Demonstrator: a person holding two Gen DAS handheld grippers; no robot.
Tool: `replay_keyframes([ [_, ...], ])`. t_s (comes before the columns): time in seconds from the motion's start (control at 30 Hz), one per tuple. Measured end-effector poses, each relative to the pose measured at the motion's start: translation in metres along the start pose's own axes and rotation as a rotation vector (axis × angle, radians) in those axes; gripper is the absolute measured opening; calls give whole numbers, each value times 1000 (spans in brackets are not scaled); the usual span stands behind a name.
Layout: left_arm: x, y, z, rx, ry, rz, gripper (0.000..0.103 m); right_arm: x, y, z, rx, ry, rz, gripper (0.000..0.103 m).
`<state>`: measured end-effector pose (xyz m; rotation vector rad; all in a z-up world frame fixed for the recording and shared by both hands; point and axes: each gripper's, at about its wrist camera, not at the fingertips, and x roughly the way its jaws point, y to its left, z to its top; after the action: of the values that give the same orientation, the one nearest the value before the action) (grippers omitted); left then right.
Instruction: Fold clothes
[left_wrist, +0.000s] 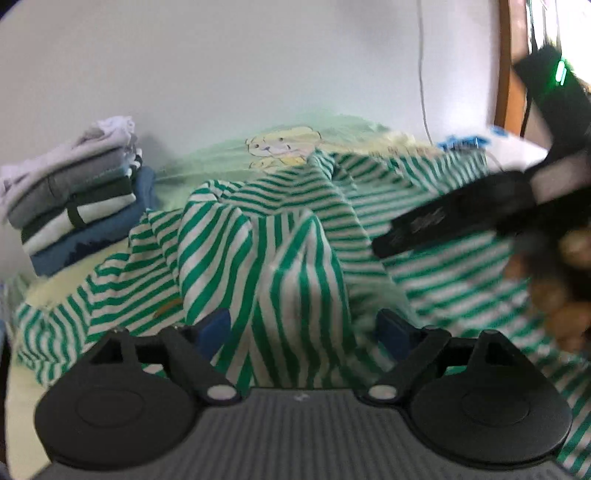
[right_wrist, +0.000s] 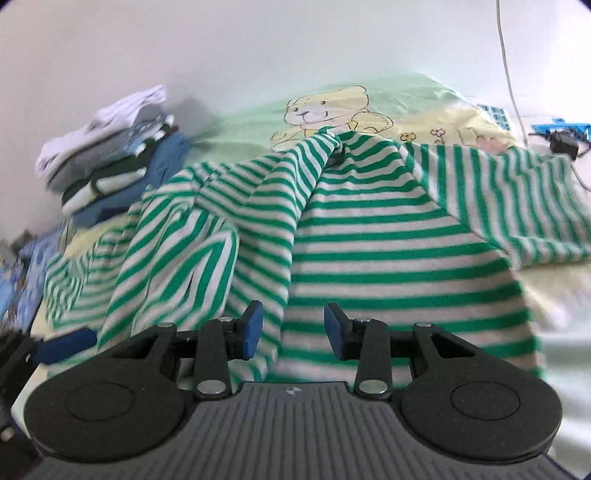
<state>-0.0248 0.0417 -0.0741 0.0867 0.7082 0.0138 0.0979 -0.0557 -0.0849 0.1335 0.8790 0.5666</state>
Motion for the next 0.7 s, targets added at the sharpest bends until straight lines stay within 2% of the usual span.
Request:
replay_keyframes([
  [0.1, 4, 18, 2, -100, 5, -107, 98, 14, -7, 2, 104, 6, 59, 39],
  [0.13, 6, 23, 0, -132, 9, -135, 98, 14, -8, 2, 98, 4, 52, 31],
  [0.17, 9, 25, -2, -148, 19, -147, 96, 14, -9, 3, 93, 3, 44, 25],
  [0.2, 13, 26, -4, -144, 37, -142, 90, 10, -7, 5, 73, -4, 8, 25],
  [0.23, 16, 26, -7, -137, 53, -145, 88, 7, -6, 9, 66, -25, -8, 26],
  [0.3, 20, 29, -11, -155, 70, -172, 90, -9, -3, 12, 60, -88, 52, 31],
  [0.37, 21, 32, -14, -182, 69, -189, 95, -12, 7, 20, 41, -88, 126, 43],
  [0.43, 23, 33, -16, -184, 67, -180, 97, -2, 17, 26, 54, -59, 184, 50],
  [0.47, 25, 33, -17, -184, 71, -177, 97, 5, 23, 29, 64, -41, 185, 53],
  [0.53, 29, 32, -19, -185, 84, -174, 96, 21, 32, 32, 58, -9, 130, 53],
  [0.57, 31, 32, -19, -183, 93, -167, 95, 28, 36, 33, 48, 10, 101, 50],
  [0.6, 34, 32, -19, -179, 104, -160, 91, 35, 39, 33, 39, 29, 72, 37],
  [0.63, 35, 30, -19, -173, 110, -152, 89, 36, 38, 35, 55, 37, 76, 7],
  [0.67, 34, 28, -19, -162, 111, -142, 85, 36, 38, 36, 70, 44, 81, 6],
  [0.7, 34, 26, -19, -152, 111, -133, 74, 29, 38, 39, 81, 22, 124, 5],
])
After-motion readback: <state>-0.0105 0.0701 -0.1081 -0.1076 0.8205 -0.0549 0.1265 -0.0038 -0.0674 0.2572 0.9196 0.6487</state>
